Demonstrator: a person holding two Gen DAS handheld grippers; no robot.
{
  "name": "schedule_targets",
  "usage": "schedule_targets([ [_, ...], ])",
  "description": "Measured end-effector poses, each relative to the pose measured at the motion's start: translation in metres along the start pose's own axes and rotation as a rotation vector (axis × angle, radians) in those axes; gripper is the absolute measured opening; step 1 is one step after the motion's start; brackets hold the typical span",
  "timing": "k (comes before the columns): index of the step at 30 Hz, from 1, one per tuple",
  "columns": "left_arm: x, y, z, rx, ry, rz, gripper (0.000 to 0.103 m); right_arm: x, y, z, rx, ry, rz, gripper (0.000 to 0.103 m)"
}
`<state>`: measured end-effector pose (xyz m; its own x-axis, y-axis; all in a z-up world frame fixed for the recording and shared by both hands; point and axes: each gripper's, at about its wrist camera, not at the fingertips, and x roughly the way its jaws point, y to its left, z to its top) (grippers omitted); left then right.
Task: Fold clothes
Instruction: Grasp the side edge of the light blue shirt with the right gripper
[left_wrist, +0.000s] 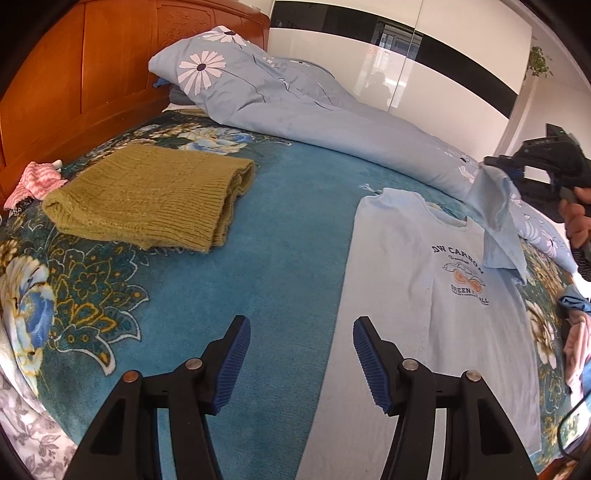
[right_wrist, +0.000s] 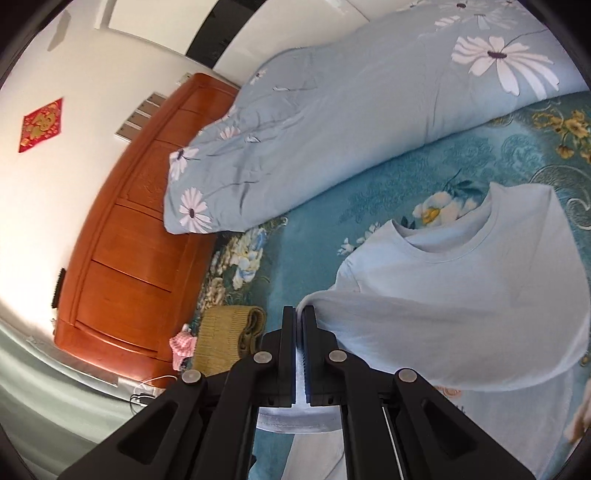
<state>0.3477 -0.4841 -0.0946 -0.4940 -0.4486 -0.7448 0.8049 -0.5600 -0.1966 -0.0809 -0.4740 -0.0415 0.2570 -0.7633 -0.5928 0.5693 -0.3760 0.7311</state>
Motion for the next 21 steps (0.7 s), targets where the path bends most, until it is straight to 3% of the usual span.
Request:
schedule_targets([
  [5, 0.012, 0.013, -0.005, 0.002, 0.024, 0.025, 0.062, 0.087, -0.015, 0.0, 0.017, 0.075, -0.096, 0.003],
  [9, 0.018, 0.021, -0.01, -0.003, 0.045, 0.036, 0.062, 0.121, -0.023, -0.004, 0.005, 0.116, -0.149, 0.006],
  [13, 0.008, 0.026, -0.016, -0.027, 0.043, 0.032, 0.062, 0.113, -0.007, -0.009, -0.082, 0.12, -0.176, 0.008],
  [15, 0.0, 0.028, -0.018, -0.04, 0.037, 0.034, 0.062, 0.097, 0.01, -0.013, -0.164, 0.109, -0.207, 0.023],
  [16, -0.004, 0.029, -0.019, -0.047, 0.033, 0.035, 0.062, 0.09, 0.018, -0.015, -0.206, 0.103, -0.223, 0.037],
  [17, -0.008, 0.03, -0.021, -0.054, 0.03, 0.036, 0.062, 0.083, 0.029, -0.021, -0.265, 0.104, -0.248, 0.042],
  [21, -0.025, 0.034, -0.026, -0.082, 0.017, 0.04, 0.062, 0.065, 0.073, -0.083, -0.528, 0.198, -0.279, 0.042],
])
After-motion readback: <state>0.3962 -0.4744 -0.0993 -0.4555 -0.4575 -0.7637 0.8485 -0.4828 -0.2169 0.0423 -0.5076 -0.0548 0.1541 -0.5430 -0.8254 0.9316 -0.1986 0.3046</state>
